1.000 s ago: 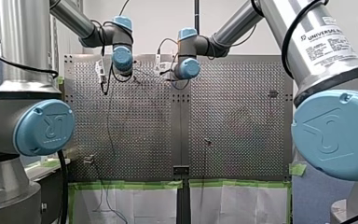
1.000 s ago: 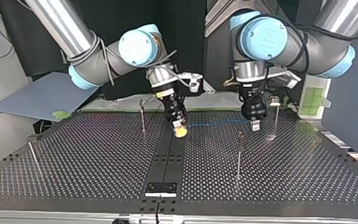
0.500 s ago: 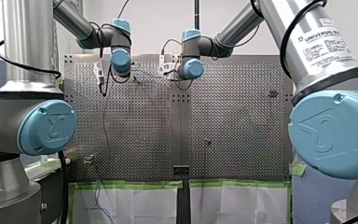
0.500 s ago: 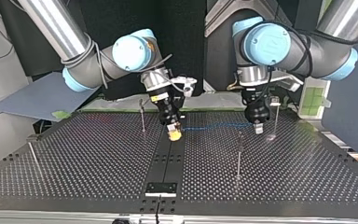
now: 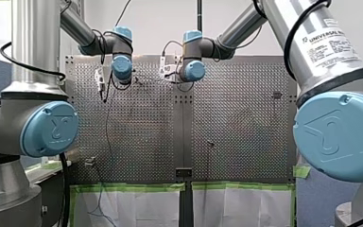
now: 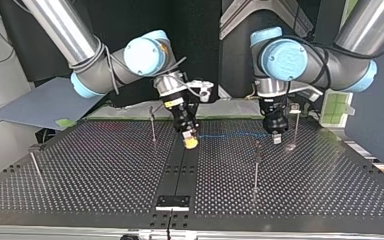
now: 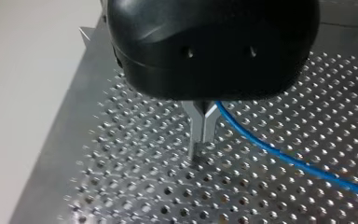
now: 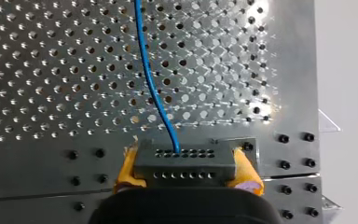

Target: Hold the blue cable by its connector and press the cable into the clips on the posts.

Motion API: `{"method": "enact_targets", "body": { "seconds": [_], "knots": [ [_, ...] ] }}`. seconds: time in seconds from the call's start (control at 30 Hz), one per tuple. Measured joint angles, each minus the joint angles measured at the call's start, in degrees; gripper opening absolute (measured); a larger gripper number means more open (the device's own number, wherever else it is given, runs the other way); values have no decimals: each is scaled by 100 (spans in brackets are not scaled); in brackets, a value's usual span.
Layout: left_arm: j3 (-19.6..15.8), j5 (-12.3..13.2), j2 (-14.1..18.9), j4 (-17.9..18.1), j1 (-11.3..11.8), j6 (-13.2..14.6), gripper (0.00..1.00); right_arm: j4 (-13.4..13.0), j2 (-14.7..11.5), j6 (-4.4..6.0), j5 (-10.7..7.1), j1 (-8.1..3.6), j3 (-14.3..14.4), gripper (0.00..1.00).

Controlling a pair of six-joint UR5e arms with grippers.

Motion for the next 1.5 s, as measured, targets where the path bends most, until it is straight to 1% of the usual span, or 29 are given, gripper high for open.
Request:
{"method": "enact_targets", "body": {
  "seconds": [0.13,0.3,0.47,0.6,0.77,0.97,1.1,1.3,1.5],
  "knots": [
    [-1,29,-57,12,92,-3,0,-7,72,-19,-1,-12,-1,0],
    [-2,60,-110,66,302,-38,0,-25,114,-25,-21,-45,-15,0],
    [-1,216,-266,36,591,-40,0,-27,169,-26,-48,-72,-68,0],
    [-1,336,-303,26,696,-19,0,-27,194,-27,-53,-84,-114,0],
    [24,456,-307,18,687,42,0,-31,201,-26,-68,-94,-147,0],
    [104,484,-298,-61,563,171,0,-38,209,-26,-84,-96,-176,0],
    [121,486,-262,-87,507,201,0,-40,219,-26,-97,-96,-182,0],
    [207,526,-243,-127,483,187,0,-40,235,-24,-105,-96,-232,0],
    [341,547,-240,-182,458,115,0,-31,334,-19,-112,-87,-372,0]
  ]
}}
